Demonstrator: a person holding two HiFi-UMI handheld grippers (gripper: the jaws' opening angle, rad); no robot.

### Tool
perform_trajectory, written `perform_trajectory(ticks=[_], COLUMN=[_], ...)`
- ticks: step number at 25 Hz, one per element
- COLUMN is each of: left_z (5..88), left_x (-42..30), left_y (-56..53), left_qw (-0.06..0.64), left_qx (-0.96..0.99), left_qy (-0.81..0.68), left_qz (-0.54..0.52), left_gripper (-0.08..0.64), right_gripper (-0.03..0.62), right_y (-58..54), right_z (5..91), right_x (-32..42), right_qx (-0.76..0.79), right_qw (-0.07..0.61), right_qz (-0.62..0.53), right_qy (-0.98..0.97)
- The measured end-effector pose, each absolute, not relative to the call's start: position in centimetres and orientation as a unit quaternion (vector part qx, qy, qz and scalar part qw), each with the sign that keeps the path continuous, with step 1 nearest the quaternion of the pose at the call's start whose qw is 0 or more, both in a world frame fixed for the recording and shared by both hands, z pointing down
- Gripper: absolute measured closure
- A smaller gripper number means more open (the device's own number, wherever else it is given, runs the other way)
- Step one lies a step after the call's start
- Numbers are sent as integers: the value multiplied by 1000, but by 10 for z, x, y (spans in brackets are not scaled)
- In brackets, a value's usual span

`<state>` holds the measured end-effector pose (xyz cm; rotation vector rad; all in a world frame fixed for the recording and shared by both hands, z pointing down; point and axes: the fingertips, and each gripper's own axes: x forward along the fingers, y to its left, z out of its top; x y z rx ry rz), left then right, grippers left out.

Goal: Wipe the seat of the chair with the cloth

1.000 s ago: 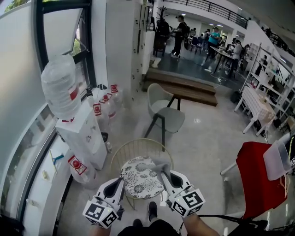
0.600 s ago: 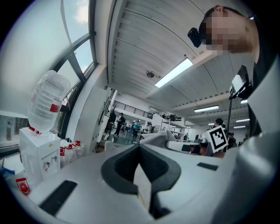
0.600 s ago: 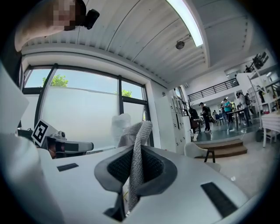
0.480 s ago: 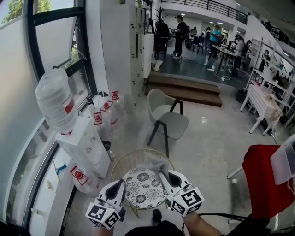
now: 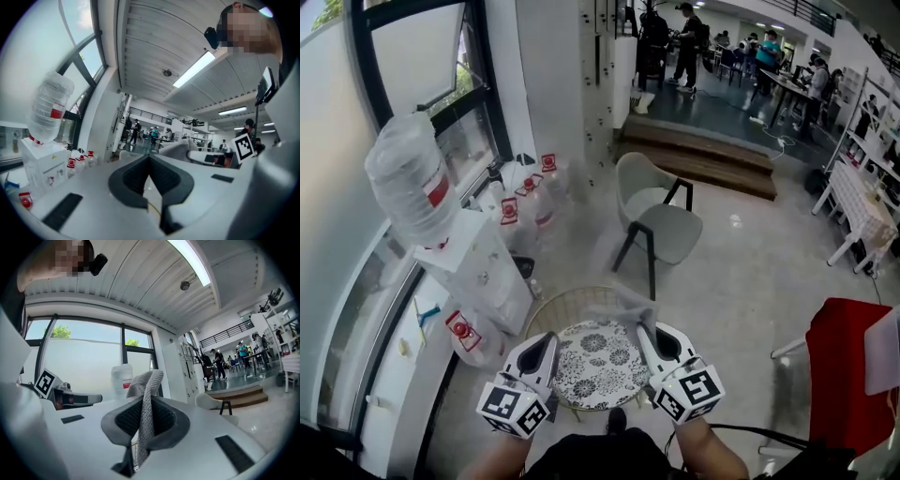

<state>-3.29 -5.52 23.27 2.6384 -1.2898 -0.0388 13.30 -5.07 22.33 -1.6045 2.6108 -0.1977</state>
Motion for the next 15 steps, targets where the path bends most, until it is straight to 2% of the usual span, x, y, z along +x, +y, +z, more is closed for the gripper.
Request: perform_trajectory(ticks=[7,15], left_z=[262,323], left_x=[-25,-41], left_y=[-82,-120], left_qw=[129,171], left_qx=[876,867], left_qy=[-464,-468], left_qz=[3,28], left_gripper=[554,554], right_gripper=[569,569], right_y=[-88,-136], right_z=[264,331], right_x=[142,102], right_qx=[-501,-480], right_qw=[21,-14], right_qz=[-97,-140], right_qy=[860,866])
